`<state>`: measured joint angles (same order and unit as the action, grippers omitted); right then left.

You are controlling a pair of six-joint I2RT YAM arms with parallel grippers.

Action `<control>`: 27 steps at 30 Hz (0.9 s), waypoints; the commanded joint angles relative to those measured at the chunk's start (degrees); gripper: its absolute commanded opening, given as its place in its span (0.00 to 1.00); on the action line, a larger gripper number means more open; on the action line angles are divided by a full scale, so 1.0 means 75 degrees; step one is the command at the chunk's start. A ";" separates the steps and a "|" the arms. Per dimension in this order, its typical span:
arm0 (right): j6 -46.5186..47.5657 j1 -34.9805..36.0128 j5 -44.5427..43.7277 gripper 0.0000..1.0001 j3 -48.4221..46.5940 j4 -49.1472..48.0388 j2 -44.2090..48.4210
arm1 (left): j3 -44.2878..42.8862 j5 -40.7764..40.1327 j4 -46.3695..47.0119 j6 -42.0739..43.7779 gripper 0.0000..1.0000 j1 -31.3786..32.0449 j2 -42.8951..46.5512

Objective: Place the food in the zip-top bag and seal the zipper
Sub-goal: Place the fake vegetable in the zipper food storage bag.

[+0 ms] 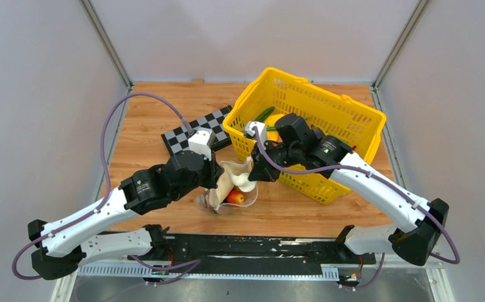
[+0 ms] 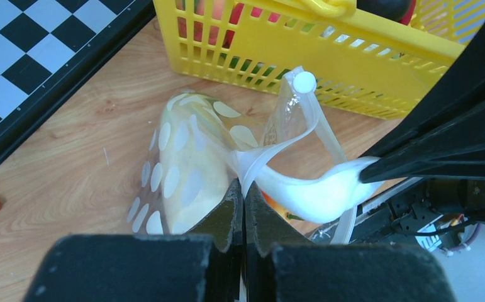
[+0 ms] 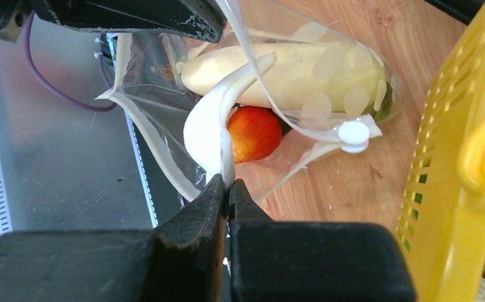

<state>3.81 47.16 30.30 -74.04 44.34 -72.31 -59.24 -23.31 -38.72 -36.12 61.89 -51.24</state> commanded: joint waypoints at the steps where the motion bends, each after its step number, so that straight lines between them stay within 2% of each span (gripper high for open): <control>1: 0.0064 0.0354 -0.0361 0.04 -0.0547 -0.0262 -0.0384 | -0.0054 -0.0167 0.0494 -0.0130 0.00 -0.0008 0.0137; 3: -0.0009 0.0500 -0.0589 0.07 -0.0652 -0.0314 -0.0570 | -0.0058 -0.0164 0.0494 -0.0118 0.00 -0.0014 0.0120; 4: -0.0064 0.0545 -0.0829 0.13 -0.0712 -0.0352 -0.0640 | -0.0058 -0.0172 0.0497 -0.0124 0.00 -0.0015 0.0115; 7: -0.0134 0.0556 -0.1385 0.44 -0.0777 -0.0280 -0.0694 | -0.0040 -0.0165 0.0478 -0.0134 0.00 -0.0013 0.0125; 10: -0.0057 0.0550 -0.1872 0.60 -0.0728 -0.0215 -0.0362 | 0.0006 -0.0233 0.0400 -0.0151 0.00 -0.0015 0.0201; 14: -0.0077 0.0545 -0.2365 0.67 -0.0280 -0.0850 0.0717 | 0.0060 -0.0385 0.0397 -0.0153 0.00 -0.0018 0.0308; 18: -0.0452 0.0386 -0.4368 0.78 0.0496 -0.2059 0.1851 | 0.0000 -0.0669 0.0254 -0.0130 0.00 -0.0016 0.0343; 21: -0.1081 -0.0132 -0.5411 0.77 0.0782 -0.2183 0.2187 | -0.0066 -0.1483 -0.0257 -0.0441 0.00 -0.0022 0.0509; 24: -0.1484 -0.1056 -0.5009 0.73 0.0686 -0.1681 0.1904 | 0.0179 -0.1891 -0.0198 -0.0503 0.00 -0.0025 0.1016; 27: -0.1745 -0.1792 -0.4382 0.72 0.0641 -0.1421 0.1456 | 0.0183 -0.1597 -0.0092 -0.0263 0.00 -0.0025 0.1173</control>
<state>-4.23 39.16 -3.38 -69.56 32.12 -56.23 -57.43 -32.45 -41.65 -38.17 61.87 -45.17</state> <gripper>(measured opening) 0.725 0.007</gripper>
